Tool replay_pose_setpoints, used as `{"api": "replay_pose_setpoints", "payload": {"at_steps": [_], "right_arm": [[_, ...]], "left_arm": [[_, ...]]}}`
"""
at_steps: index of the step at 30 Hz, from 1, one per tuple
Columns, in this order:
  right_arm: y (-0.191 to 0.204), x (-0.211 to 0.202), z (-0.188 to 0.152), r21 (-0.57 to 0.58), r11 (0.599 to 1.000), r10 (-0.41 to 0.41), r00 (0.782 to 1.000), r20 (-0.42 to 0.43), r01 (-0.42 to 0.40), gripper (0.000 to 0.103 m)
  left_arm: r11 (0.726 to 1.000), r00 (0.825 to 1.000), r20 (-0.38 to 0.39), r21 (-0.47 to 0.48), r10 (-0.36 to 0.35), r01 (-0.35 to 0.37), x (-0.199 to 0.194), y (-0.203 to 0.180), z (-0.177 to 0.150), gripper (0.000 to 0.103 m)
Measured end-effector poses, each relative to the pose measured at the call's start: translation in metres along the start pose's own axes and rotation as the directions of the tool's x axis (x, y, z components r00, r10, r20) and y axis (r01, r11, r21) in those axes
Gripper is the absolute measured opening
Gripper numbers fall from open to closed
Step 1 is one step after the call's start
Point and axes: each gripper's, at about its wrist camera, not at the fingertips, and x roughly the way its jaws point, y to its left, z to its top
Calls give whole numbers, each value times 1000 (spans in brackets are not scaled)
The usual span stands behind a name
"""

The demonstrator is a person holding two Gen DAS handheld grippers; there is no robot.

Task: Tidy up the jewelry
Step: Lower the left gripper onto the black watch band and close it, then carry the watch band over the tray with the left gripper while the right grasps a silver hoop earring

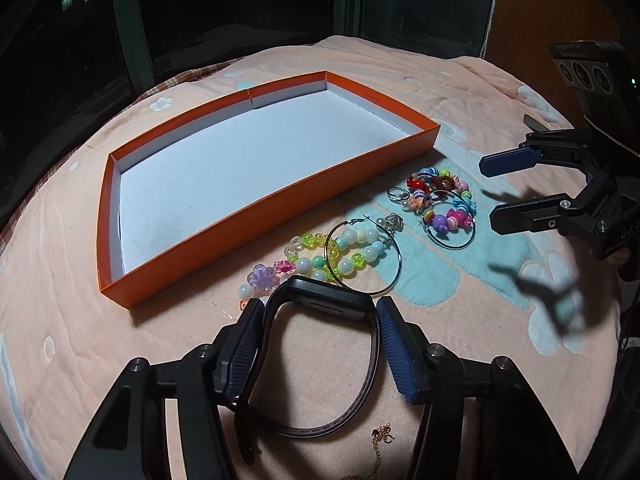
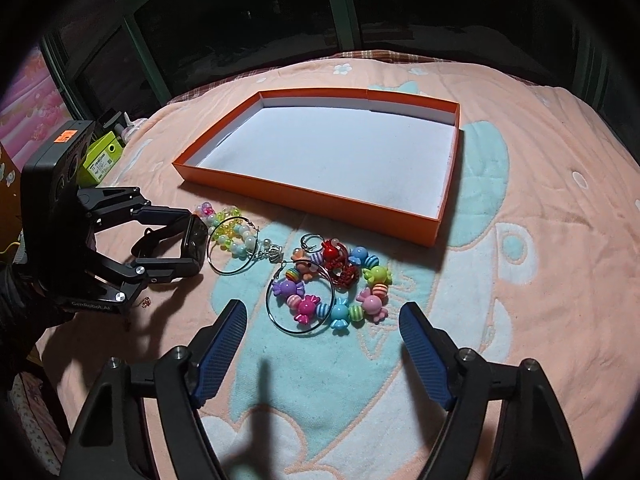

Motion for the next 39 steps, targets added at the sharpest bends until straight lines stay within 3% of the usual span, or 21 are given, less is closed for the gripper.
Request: {"api": "replay_pose_setpoints", "payload": {"at_steps": [7, 15, 18, 33, 39], "right_arm": [[18, 14, 6, -93, 996, 10, 1000, -27, -13, 74], [32, 34, 9, -206, 978, -30, 997, -78, 13, 65], [35, 38, 7, -233, 971, -67, 994, -87, 45, 56], [36, 33, 7, -248, 968, -69, 994, -86, 46, 53], [31, 7, 25, -197, 980, 3, 999, -33, -10, 53]], "left_arm": [[998, 1000, 23, -66, -18, 20, -10, 4, -6, 61], [996, 999, 42, -87, -17, 20, -20, 8, -7, 61], [996, 999, 48, -93, -14, 18, -23, 9, -6, 61], [993, 995, 97, -120, -8, 20, -37, 17, 9, 61], [993, 989, 147, -117, 32, -15, -47, 30, 38, 61]]}}
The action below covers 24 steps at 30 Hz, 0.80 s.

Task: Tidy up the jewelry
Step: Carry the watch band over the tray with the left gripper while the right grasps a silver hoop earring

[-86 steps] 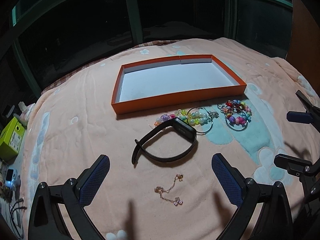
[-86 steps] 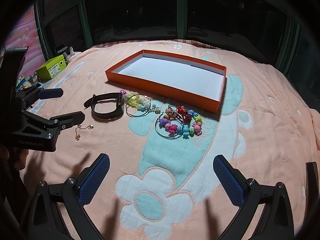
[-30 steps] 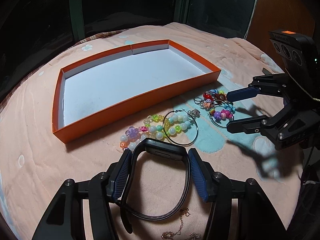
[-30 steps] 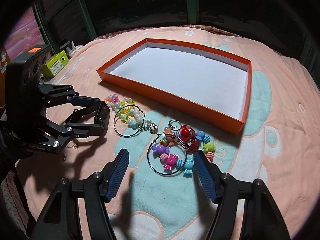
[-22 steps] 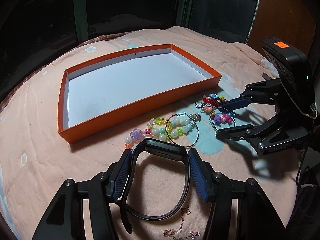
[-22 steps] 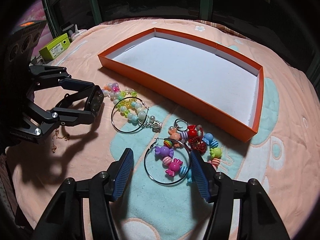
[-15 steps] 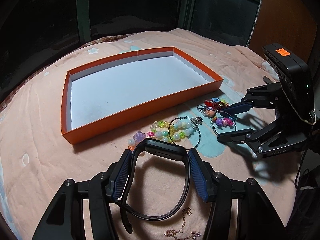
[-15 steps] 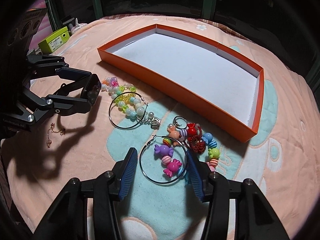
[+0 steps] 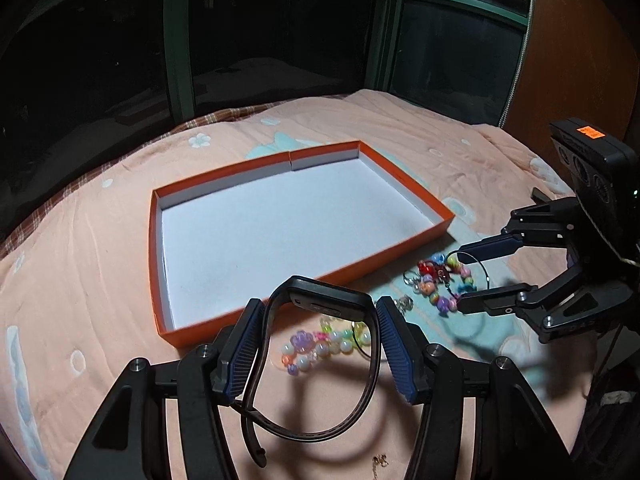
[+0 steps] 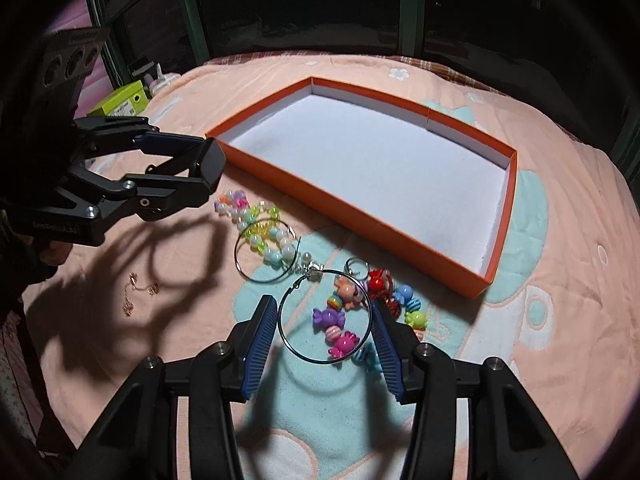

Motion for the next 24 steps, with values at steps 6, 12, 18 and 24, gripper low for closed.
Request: {"api": "replay_pose_setpoints", "payload": {"at_steps": [6, 12, 18, 24], "right_arm": [[-30, -8, 39, 127, 991, 17, 995, 99, -30, 53], [-65, 27, 65, 241, 970, -16, 995, 95, -7, 53], [-78, 50, 64, 277, 961, -24, 999, 48, 10, 53], [-82, 61, 59, 293, 956, -15, 1000, 24, 8, 53]], "left_arm": [[998, 999, 22, -58, 39, -38, 21, 29, 39, 61], [994, 999, -24, -107, 34, -37, 62, 57, 62, 62], [987, 996, -92, -157, 11, -25, 102, 75, 58, 64], [981, 995, -97, -196, -23, 3, 116, 81, 52, 68]]}}
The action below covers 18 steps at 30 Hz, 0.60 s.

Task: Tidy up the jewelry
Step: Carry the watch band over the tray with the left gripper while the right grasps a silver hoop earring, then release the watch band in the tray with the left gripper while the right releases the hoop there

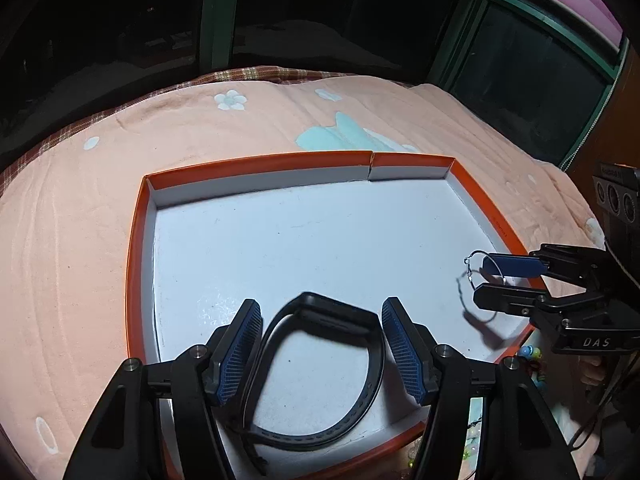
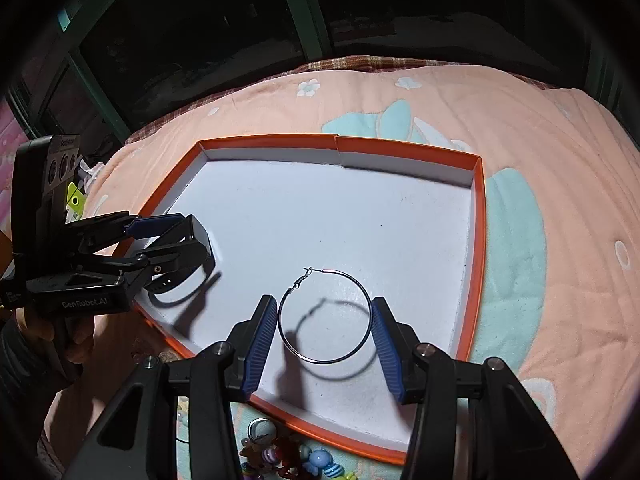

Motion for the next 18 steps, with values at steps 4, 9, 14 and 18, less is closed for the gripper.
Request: {"api": "replay_pose_setpoints", "payload": {"at_steps": [4, 9, 14, 18], "right_arm": [[0, 0, 0, -7, 1000, -15, 1000, 2, 15, 53], [1, -3, 2, -14, 1000, -26, 1000, 9, 26, 55], [4, -15, 1, -21, 999, -37, 999, 24, 38, 58], [13, -31, -4, -40, 998, -41, 999, 36, 42, 59]], "left_arm": [[1000, 1000, 13, -3, -16, 16, -3, 1, 8, 68], [1000, 999, 36, -21, -13, 14, -17, 5, 16, 68], [1000, 998, 65, -19, -20, 21, -43, -3, 7, 68], [1000, 997, 75, 25, -18, 16, -66, -24, -11, 68]]}}
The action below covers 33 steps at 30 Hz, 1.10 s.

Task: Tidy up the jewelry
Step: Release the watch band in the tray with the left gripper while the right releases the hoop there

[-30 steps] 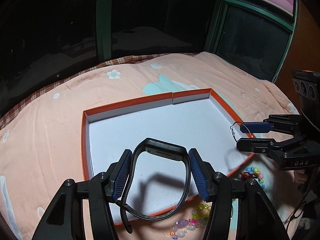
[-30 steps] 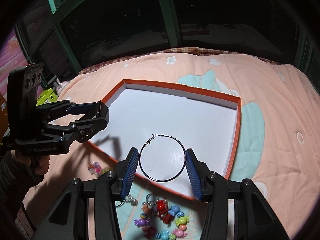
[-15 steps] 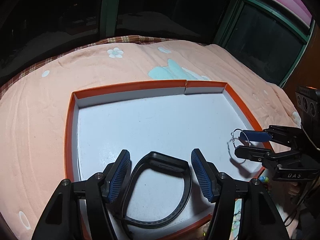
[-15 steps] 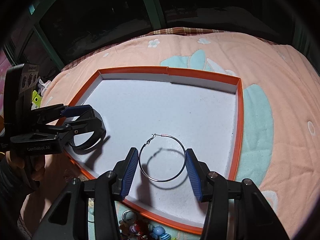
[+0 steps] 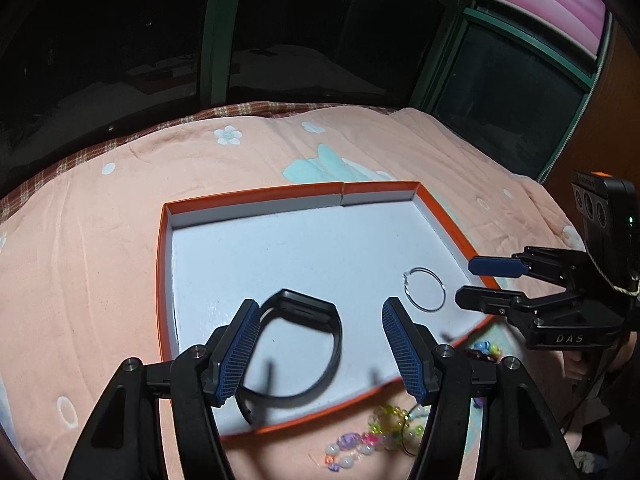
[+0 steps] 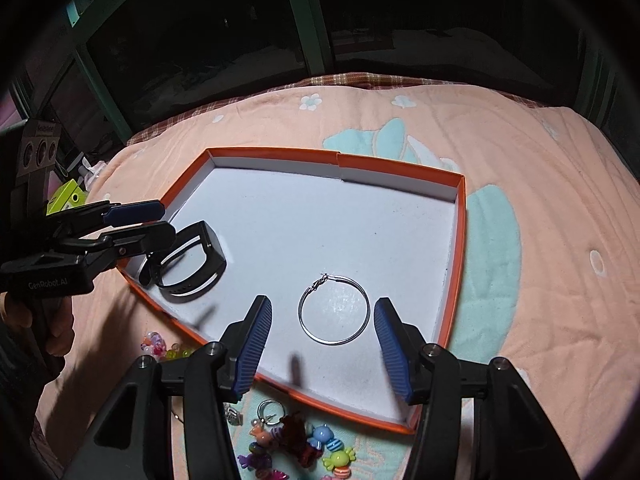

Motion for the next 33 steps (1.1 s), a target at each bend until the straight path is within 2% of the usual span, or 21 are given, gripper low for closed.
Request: {"api": "replay_pose_setpoints", "payload": {"at_steps": [7, 11, 17, 22, 25, 33], "right_arm": [[13, -19, -10, -32, 999, -3, 1000, 11, 3, 59], [18, -28, -21, -34, 999, 0, 1000, 13, 1, 61], [19, -31, -34, -14, 1000, 15, 1000, -1, -15, 61], [15, -33, -45, -4, 1000, 14, 1000, -12, -14, 61], [13, -33, -46, 3, 1000, 16, 1000, -13, -16, 61], [5, -28, -53, 17, 1000, 25, 999, -29, -24, 61]], "left_arm": [[998, 999, 5, 40, -41, 41, -35, -35, -40, 68], [994, 998, -6, 88, -62, 62, -42, -61, -64, 68], [978, 997, -63, 204, -40, 52, -21, -98, -86, 73], [972, 995, -101, 232, -21, 44, 3, -105, -94, 74], [972, 995, -102, 230, -14, 38, 10, -103, -96, 74], [951, 995, -89, 309, 39, -9, 23, -107, -102, 73]]}}
